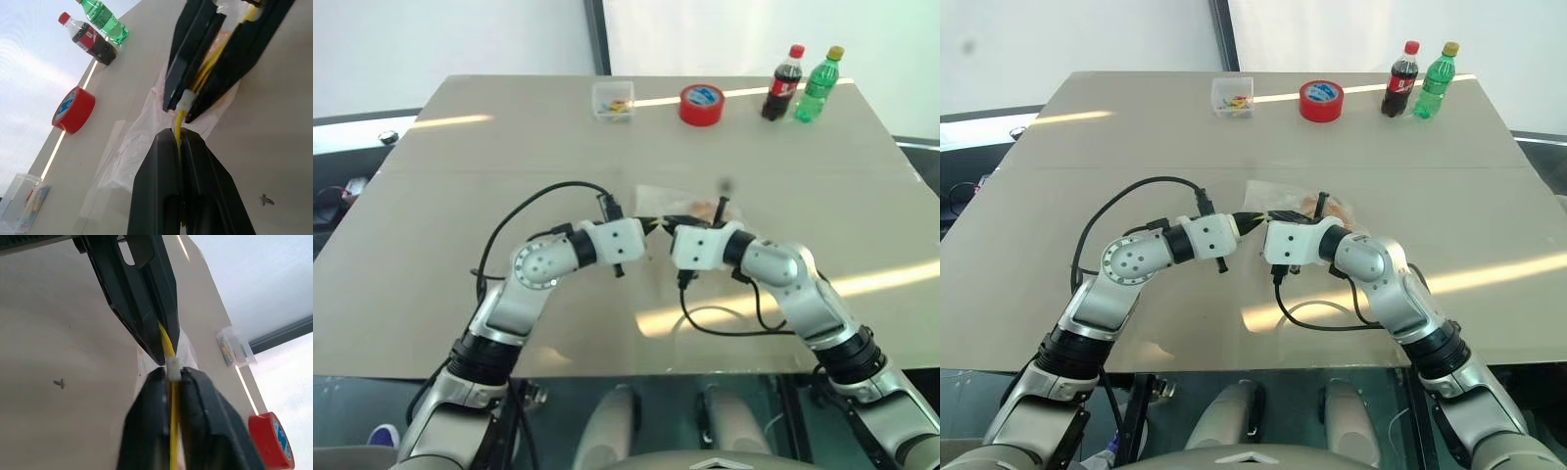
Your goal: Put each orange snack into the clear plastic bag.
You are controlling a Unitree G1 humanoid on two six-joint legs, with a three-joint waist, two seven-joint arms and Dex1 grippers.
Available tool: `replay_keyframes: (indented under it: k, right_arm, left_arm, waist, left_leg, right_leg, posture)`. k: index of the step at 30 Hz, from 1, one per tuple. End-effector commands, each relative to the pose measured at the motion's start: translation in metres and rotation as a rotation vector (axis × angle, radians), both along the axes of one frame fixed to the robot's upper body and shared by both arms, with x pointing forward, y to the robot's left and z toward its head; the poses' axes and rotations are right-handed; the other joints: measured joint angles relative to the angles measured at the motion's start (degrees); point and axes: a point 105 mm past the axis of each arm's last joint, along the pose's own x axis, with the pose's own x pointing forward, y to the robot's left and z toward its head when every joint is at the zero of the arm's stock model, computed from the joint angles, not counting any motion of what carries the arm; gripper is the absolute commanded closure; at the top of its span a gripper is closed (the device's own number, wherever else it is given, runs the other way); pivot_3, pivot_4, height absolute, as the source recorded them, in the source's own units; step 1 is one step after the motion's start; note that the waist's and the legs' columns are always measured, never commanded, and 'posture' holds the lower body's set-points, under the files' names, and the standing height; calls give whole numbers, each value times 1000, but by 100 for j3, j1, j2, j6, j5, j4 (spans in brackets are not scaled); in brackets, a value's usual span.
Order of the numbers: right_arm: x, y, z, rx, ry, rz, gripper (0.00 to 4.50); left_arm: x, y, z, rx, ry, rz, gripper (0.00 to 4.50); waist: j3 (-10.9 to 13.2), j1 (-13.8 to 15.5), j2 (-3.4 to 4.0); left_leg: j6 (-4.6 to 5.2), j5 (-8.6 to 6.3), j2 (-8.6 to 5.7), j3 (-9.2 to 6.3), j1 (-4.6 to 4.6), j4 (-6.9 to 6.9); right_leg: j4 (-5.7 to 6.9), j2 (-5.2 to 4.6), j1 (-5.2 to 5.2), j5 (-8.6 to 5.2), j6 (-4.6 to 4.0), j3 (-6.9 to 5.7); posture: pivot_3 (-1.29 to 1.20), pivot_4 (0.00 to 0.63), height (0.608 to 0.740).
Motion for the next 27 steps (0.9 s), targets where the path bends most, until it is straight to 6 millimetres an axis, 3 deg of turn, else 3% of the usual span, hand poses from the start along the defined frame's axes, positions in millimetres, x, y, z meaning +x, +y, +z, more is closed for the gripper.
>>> replay_keyframes:
  k: [1,11,14,18,25,27]
  right_arm:
    - [-4,5,18,23,-63,32,4366]
    - [-7,7,14,24,-12,50,4366]
    - [-7,6,15,23,-20,51,3531]
    - [-5,6,17,26,-37,43,1686]
    - [-4,6,18,30,-43,44,1686]
    - [-3,5,19,31,-44,44,2197]
  left_arm:
    - [-3,-5,8,-13,-35,-19,4500]
    - [-3,-5,8,-13,-33,-18,4500]
    - [-3,-5,8,-14,-34,-17,4500]
    - [-3,-5,9,-17,-33,-17,4500]
    - [-3,-5,8,-16,-34,-17,4500]
    - [-3,-6,8,-15,-34,-19,4500]
  waist:
    - [0,0,0]
    - [0,0,0]
    - [0,0,0]
    - [0,0,0]
    - [0,0,0]
    - [0,0,0]
  left_leg:
    - [0,0,0,0,0,0]
    - [0,0,0,0,0,0]
    - [0,0,0,0,0,0]
    - [0,0,0,0,0,0]
    - [0,0,0,0,0,0]
    - [0,0,0,0,0,0]
  right_leg:
    - [0,0,0,0,0,0]
    - [0,0,0,0,0,0]
    - [0,0,0,0,0,0]
    - [0,0,0,0,0,0]
    - [0,0,0,0,0,0]
    - [0,0,0,0,0,0]
  posture:
    - [0,150,740]
    - [0,150,740]
    - [0,150,740]
    - [0,150,740]
    - [0,150,740]
    - [0,150,740]
